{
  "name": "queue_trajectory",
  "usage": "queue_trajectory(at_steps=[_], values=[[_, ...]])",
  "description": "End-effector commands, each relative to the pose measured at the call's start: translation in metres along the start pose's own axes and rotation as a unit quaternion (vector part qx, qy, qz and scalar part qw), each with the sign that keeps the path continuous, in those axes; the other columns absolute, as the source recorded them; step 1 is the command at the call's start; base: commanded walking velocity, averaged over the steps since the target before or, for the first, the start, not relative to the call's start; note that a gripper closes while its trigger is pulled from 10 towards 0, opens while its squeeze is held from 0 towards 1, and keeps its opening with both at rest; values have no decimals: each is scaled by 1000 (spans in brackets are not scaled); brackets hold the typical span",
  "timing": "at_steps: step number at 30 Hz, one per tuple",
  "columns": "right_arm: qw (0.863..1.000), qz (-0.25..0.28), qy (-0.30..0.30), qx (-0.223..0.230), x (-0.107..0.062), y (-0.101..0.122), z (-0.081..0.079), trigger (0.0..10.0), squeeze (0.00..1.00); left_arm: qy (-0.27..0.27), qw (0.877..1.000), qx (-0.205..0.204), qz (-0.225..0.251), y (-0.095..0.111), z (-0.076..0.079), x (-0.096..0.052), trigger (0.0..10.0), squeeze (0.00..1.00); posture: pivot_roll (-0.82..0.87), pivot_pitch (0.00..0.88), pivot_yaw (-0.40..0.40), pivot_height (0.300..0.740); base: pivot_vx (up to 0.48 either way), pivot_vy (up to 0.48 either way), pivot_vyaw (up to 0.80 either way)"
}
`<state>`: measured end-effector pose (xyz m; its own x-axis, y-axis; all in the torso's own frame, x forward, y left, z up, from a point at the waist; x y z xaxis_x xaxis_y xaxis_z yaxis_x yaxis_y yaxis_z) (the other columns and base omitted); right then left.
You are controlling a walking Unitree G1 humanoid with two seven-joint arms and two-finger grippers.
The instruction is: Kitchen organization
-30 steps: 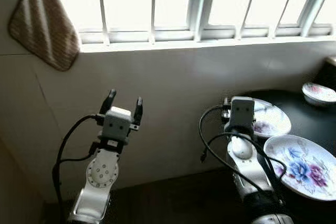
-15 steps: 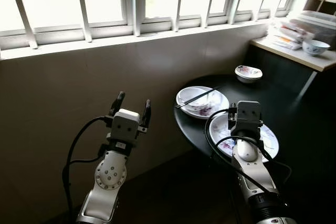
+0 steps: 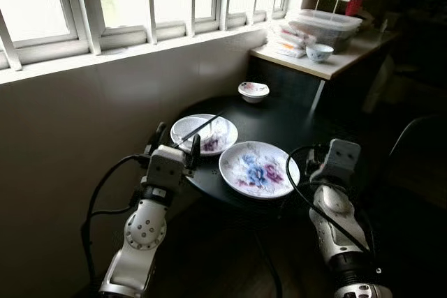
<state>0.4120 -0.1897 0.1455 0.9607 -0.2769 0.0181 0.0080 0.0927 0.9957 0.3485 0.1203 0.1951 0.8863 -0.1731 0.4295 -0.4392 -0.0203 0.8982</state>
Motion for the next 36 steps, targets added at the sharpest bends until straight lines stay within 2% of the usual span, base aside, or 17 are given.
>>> queue_trajectory(at_steps=[1, 4, 7, 10, 12, 18, 22, 29, 31, 36], values=[[998, -27, 39, 39, 1, -6, -15, 10000, 0, -3, 1000, 2, -1, -1, 1, 1, 10000, 0, -6, 0, -22, 736, 0, 0, 0], [994, -53, 72, 62, 1, -15, -27, 10000, 0, -5, 1000, 3, -2, -1, 2, 2, 10000, 0, -5, 0, -23, 736, 0, 0, 0], [992, -75, 58, 81, 4, -23, -21, 10000, 0, -5, 1000, 4, -1, -1, 3, 3, 10000, 0, -1, 0, -26, 736, 0, 0, 0], [989, -101, 31, 102, 8, -32, -7, 10000, 0, -3, 1000, 6, 0, -1, 0, 2, 10000, 0, 2, 0, -28, 736, 0, 0, 0], [988, -115, 23, 99, 10, -39, -1, 10000, 0, -1, 1000, 7, -2, -2, -1, 1, 10000, 0, 2, 0, -28, 736, 0, 0, 0], [985, -145, 19, 89, 9, -53, 4, 10000, 0, -1, 1000, 8, -5, -3, 0, 0, 10000, 0, 6, 0, -31, 736, 0, 0, 0], [983, -153, 16, 100, 8, -56, 3, 10000, 0, 1, 1000, 12, -10, -5, -2, 0, 10000, 0, 6, 0, -31, 736, 0, 0, 0], [967, -201, 44, 150, 4, -76, -7, 10000, 0, 0, 1000, 14, -11, -6, -1, 1, 10000, 0, 4, 0, -27, 736, 0, 0, 0], [963, -218, 38, 155, 2, -84, -5, 10000, 0, -1, 1000, 14, -11, -6, -1, 1, 10000, 0, 5, 0, -26, 736, 0, 0, 0], [962, -221, 30, 159, 2, -87, -3, 10000, 0, 1, 1000, 16, -11, -6, -2, 1, 10000, 0, 8, 0, -29, 736, 0, 0, 0]])
Point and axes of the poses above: a point about 5 cm out from each wrist's last joint towards the gripper, its own x axis pointing out of the wrist towards the gripper, its own y axis along the axis of the wrist's last joint, z = x × y, the point moved 6 cm from there along x, pointing out of the wrist towards the gripper, and after that the axes turned 13 degrees about -x, right-handed, at the moved point
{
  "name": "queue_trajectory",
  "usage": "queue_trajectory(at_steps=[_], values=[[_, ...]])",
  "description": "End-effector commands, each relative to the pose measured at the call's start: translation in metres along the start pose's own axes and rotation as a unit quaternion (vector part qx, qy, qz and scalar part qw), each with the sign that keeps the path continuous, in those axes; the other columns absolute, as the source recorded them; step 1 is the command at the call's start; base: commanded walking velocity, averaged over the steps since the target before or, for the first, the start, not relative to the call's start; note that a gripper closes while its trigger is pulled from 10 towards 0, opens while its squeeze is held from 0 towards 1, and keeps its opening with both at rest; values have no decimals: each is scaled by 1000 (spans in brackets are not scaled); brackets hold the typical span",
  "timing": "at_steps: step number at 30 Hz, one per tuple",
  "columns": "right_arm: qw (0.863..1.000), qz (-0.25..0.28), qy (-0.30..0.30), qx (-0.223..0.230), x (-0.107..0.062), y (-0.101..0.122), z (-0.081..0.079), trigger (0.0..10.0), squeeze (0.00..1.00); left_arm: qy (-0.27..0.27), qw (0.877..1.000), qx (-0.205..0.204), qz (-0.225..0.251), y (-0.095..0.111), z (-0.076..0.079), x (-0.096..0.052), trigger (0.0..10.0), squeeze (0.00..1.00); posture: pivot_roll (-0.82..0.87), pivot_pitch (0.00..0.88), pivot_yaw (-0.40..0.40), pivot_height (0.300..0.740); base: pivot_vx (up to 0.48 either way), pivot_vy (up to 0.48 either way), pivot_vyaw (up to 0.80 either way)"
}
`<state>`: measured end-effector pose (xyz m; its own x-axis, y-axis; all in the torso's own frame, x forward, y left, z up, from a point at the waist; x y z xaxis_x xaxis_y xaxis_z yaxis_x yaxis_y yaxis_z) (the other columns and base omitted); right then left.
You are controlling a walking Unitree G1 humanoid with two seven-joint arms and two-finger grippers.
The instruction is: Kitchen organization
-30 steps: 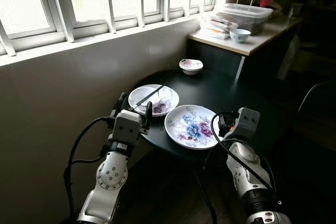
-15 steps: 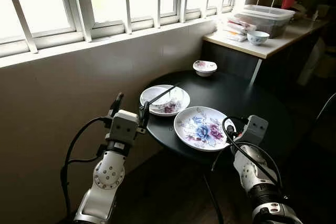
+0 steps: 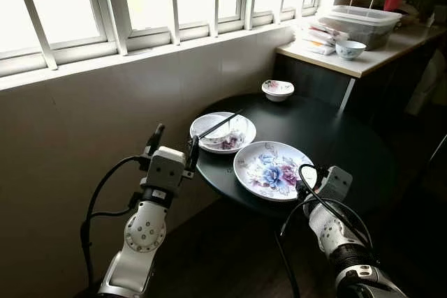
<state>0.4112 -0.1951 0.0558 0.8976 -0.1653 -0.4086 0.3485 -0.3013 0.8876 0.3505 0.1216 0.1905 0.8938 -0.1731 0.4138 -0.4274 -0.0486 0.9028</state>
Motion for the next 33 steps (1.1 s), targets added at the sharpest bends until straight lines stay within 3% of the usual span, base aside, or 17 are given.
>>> queue_trajectory(at_steps=[1, 16, 18, 19, 21, 22, 33], values=[[1000, -2, 2, 13, 1, 3, -2, 10000, 0, 1, 1000, 3, -4, -2, -1, 1, 10000, 0, 8, 0, -29, 736, 0, 0, 0], [997, -48, 21, 61, 4, -13, -4, 10000, 0, 3, 1000, 5, -12, -6, -1, -1, 10000, 0, 8, 0, -31, 736, 0, 0, 0], [996, -49, 22, 68, 4, -13, -4, 9529, 0, 3, 1000, 5, -13, -6, 0, -1, 10000, 0, 7, 0, -31, 736, 0, 0, 0], [996, -49, 25, 71, 4, -13, -5, 4549, 0, 3, 1000, 4, -14, -7, 0, -2, 10000, 0, 6, 0, -30, 736, 0, 0, 0], [996, -49, 27, 73, 4, -13, -5, 4549, 0, 3, 1000, 4, -14, -8, 0, -2, 10000, 0, 6, 0, -30, 736, 0, 0, 0], [995, -48, 31, 79, 4, -13, -7, 0, 0, 2, 1000, 5, -15, -8, 1, -2, 10000, 0, 5, 0, -30, 736, 0, 0, 0], [995, -37, 5, 97, 3, -12, -3, 0, 0, 5, 1000, 5, -18, -10, -1, -2, 10000, 0, 3, 0, -30, 736, 0, 0, 0]])
Point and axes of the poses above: a point about 5 cm out from each wrist's last joint towards the gripper, its own x axis pointing out of the wrist towards the gripper, its own y axis along the axis of the wrist's last joint, z = x × y, the point moved 6 cm from there along x, pointing out of the wrist towards the gripper, and after that the axes turned 13 degrees about -x, right-handed, at the moved point
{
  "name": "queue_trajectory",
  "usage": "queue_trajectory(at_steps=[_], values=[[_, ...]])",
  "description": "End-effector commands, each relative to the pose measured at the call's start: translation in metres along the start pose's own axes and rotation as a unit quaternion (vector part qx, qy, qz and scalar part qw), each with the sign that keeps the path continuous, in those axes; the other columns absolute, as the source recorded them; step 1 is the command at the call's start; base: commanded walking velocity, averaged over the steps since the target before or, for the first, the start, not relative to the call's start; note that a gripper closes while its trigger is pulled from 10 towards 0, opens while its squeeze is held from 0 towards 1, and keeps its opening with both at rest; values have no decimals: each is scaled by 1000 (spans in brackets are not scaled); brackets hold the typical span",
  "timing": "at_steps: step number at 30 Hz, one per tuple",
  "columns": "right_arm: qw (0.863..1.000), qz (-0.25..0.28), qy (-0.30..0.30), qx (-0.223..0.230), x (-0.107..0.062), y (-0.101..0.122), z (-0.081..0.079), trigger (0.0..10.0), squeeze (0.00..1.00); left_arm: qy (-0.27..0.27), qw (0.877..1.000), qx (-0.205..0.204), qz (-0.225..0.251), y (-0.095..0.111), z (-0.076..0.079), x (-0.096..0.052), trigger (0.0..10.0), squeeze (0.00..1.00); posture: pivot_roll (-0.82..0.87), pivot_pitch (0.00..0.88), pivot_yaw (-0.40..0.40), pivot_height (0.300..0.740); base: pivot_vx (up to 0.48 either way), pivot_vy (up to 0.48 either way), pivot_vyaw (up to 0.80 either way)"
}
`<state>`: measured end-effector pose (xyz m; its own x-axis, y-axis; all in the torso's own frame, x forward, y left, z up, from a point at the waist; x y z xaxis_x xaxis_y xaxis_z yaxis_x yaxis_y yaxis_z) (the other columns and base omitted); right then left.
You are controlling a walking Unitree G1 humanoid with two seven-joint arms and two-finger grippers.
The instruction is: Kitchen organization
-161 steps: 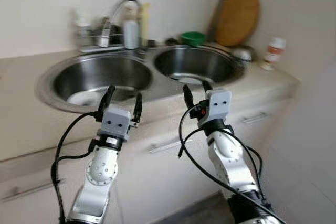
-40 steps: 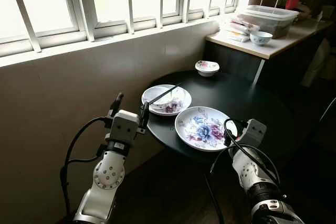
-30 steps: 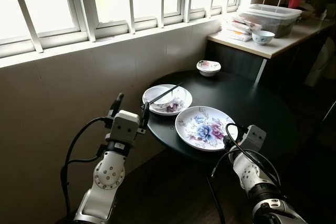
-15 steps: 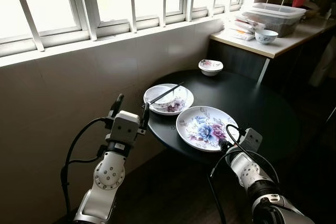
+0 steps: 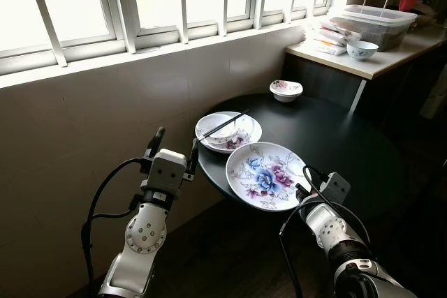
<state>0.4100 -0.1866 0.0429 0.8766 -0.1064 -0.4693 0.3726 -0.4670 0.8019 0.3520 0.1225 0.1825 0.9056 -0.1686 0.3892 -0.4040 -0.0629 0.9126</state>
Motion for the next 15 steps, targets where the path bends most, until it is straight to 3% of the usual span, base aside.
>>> queue_trajectory(at_steps=[1, 7, 11, 15], values=[[1000, 6, -10, 15, 0, 3, 1, 0, 0, 4, 1000, 0, -4, -2, 0, 0, 10000, 0, 3, 0, -30, 736, 0, 0, 0], [999, 30, -34, 29, -2, 11, 6, 0, 0, 4, 1000, -1, -5, -3, 0, -1, 10000, 0, 2, 0, -30, 736, 0, 0, 0], [998, 39, 5, 41, -5, 16, -17, 0, 0, 4, 1000, -1, -5, -3, 0, 0, 10000, 0, -4, 0, -29, 736, 0, 0, 0], [997, 56, 23, 48, -8, 24, -26, 0, 0, 4, 1000, -2, -5, -3, 0, 0, 10000, 0, -5, 0, -30, 736, 0, 0, 0]])
Point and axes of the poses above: a point about 5 cm out from each wrist's last joint towards the gripper, its own x axis pointing out of the wrist towards the gripper, its own y axis along the axis of the wrist's last joint, z = x × y, the point moved 6 cm from there along x, pointing out of the wrist towards the gripper, and after that the axes turned 13 degrees about -x, right-handed, at the moved point
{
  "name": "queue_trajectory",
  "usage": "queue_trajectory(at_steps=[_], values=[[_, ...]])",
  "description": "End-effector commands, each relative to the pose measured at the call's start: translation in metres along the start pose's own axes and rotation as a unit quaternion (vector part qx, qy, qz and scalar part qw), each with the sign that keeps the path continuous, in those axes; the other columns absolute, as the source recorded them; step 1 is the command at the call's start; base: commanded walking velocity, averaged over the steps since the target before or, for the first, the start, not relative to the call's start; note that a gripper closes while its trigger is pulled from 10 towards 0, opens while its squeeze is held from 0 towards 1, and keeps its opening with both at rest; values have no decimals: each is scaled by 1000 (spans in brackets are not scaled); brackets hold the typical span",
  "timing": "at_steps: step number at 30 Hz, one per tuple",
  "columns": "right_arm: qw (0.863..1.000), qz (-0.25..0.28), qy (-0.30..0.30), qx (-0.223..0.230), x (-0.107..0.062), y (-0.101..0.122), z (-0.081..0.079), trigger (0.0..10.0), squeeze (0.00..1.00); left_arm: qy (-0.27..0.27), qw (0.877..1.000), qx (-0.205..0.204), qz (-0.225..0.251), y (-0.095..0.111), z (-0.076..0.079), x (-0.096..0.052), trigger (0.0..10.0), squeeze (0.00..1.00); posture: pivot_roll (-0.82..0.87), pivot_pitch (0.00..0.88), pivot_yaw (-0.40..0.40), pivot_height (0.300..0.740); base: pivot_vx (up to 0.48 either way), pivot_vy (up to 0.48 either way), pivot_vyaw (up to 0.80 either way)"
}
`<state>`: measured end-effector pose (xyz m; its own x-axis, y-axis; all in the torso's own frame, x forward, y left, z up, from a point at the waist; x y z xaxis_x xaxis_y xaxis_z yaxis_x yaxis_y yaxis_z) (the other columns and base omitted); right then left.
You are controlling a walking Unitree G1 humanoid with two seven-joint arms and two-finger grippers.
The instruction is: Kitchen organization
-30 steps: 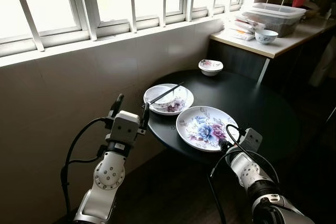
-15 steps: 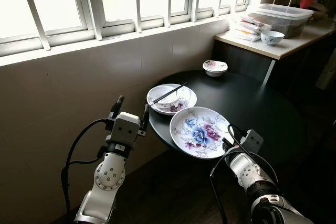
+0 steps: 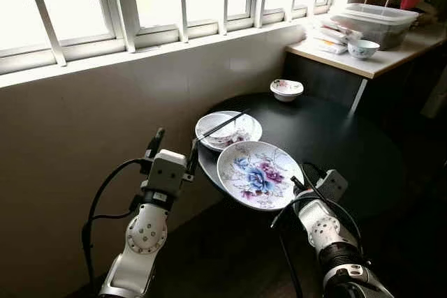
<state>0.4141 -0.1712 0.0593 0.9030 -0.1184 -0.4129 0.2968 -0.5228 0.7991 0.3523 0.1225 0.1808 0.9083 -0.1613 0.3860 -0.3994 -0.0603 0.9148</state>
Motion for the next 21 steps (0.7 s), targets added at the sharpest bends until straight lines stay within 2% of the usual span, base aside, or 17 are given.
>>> queue_trajectory(at_steps=[1, 3, 5, 8, 9, 10, 13, 15, 19, 21], values=[[999, 36, 24, 16, -2, 21, -10, 0, 0, 0, 1000, 0, -3, -2, 0, 0, 10000, 0, -5, 0, -30, 736, 0, 0, 0], [997, 57, 40, 22, -4, 31, -17, 0, 0, 1, 1000, 0, -3, -2, 0, 0, 10000, 0, -5, 0, -30, 736, 0, 0, 0], [992, 100, 74, 25, -10, 49, -30, 0, 0, 1, 1000, 1, -5, -3, -1, -1, 10000, 0, -5, 0, -30, 736, 0, 0, 0], [990, 112, 84, 23, -13, 55, -34, 0, 0, 2, 1000, 1, -5, -3, -1, 0, 10000, 0, -5, 0, -30, 736, 0, 0, 0], [985, 144, 95, 10, -18, 69, -40, 0, 0, 3, 1000, 2, -5, -3, -1, -1, 10000, 0, -5, 0, -30, 736, 0, 0, 0], [985, 144, 95, 10, -18, 69, -40, 0, 0, 3, 1000, 2, -5, -3, -1, -1, 10000, 0, -5, 0, -30, 736, 0, 0, 0], [972, 206, 108, -26, -30, 94, -48, 0, 0, 9, 1000, 6, -7, -4, -4, -1, 10000, 0, -6, 0, -30, 736, 0, 0, 0], [966, 224, 118, -54, -34, 100, -53, 0, 0, 14, 1000, 9, -8, -5, -7, -1, 10000, 0, -6, 0, -30, 736, 0, 0, 0], [963, 230, 121, -69, -35, 102, -55, 0, 0, 18, 1000, 10, -9, -5, -9, -1, 10000, 0, -5, 0, -31, 736, 0, 0, 769], [954, 243, 141, -105, -41, 102, -64, 0, 0, 26, 999, 11, -19, -9, -13, -1, 10000, 0, -5, 0, -31, 736, 0, 0, 800]])
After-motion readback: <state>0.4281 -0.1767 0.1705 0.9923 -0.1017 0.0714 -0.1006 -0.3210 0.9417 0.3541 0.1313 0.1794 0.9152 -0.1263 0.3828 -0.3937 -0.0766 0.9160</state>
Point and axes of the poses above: a point about 5 cm out from each wrist's last joint towards the gripper, its own x axis pointing out of the wrist towards the gripper, its own y axis along the axis of the wrist's last joint, z = x × y, the point moved 6 cm from there along x, pointing out of the wrist towards the gripper, and after that the axes turned 13 degrees about -x, right-handed, at the moved point
